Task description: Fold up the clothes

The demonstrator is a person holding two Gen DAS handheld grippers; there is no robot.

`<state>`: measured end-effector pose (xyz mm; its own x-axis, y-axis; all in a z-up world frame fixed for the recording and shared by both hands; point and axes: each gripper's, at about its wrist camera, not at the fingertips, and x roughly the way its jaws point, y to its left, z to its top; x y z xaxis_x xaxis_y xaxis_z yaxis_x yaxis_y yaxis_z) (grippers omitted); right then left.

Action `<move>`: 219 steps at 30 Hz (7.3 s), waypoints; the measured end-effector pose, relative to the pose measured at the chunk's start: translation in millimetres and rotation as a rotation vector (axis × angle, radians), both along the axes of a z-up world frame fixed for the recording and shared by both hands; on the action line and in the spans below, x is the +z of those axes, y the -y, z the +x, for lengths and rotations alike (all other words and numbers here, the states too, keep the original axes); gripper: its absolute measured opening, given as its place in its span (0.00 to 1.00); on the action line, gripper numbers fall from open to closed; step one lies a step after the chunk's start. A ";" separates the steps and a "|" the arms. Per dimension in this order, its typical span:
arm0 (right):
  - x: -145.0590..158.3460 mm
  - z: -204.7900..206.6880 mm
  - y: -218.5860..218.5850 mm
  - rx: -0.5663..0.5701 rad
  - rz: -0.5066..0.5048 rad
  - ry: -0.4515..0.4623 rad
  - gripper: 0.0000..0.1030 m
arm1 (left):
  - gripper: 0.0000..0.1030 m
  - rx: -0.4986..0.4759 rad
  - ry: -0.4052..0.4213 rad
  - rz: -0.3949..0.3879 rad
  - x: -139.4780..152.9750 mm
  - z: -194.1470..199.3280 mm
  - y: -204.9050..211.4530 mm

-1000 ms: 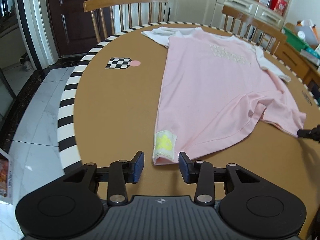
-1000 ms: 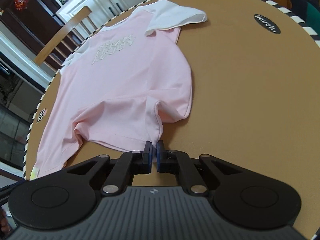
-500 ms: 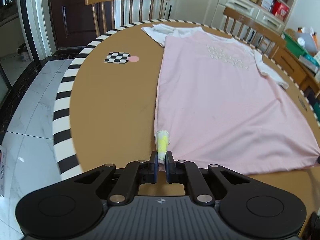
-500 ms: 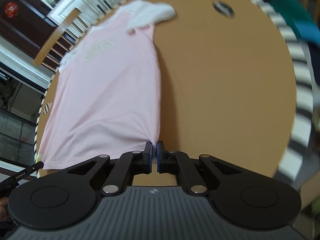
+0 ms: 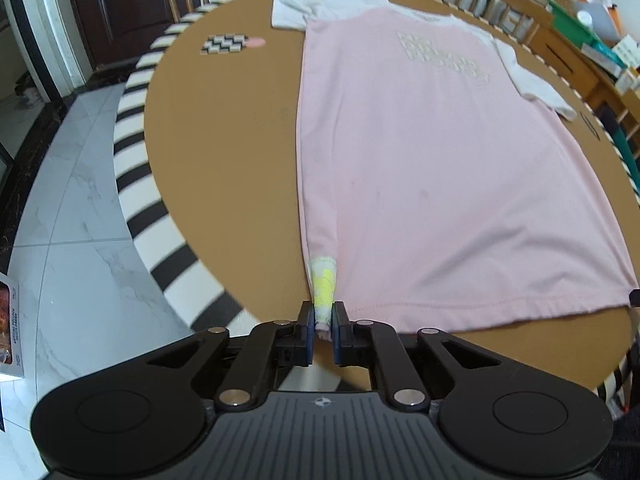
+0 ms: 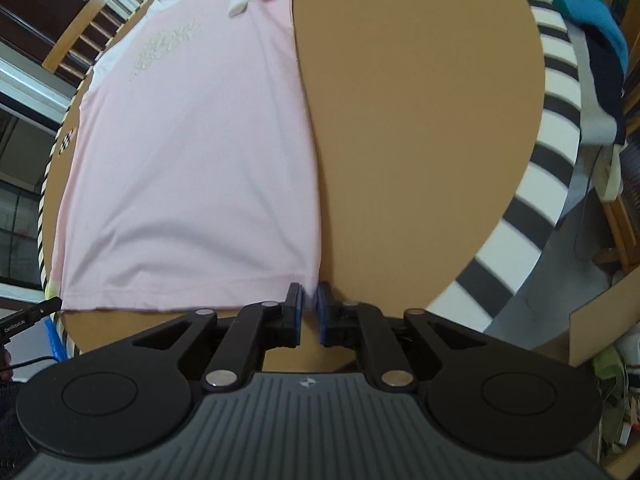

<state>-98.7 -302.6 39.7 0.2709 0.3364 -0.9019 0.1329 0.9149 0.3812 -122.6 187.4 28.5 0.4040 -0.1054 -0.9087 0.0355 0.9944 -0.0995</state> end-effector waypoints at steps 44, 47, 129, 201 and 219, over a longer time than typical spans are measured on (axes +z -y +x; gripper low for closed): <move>-9.3 276.0 -118.5 0.681 -0.515 0.484 0.07 | 0.17 0.119 0.256 0.169 -20.1 359.7 -12.8; 4.1 285.4 -103.4 0.595 -0.455 0.474 0.06 | 0.06 0.091 0.273 0.191 -22.2 360.0 -5.8; -6.3 7.0 -15.4 0.246 -0.261 0.153 0.04 | 0.10 0.153 0.082 -0.078 4.2 -25.9 21.2; 25.5 82.6 -73.9 0.003 -0.294 0.490 0.51 | 0.73 0.036 0.291 -0.137 -11.2 83.3 8.7; 40.6 26.6 -309.5 -0.277 -0.064 0.486 0.52 | 0.72 -0.309 0.423 -0.286 47.6 115.4 -163.0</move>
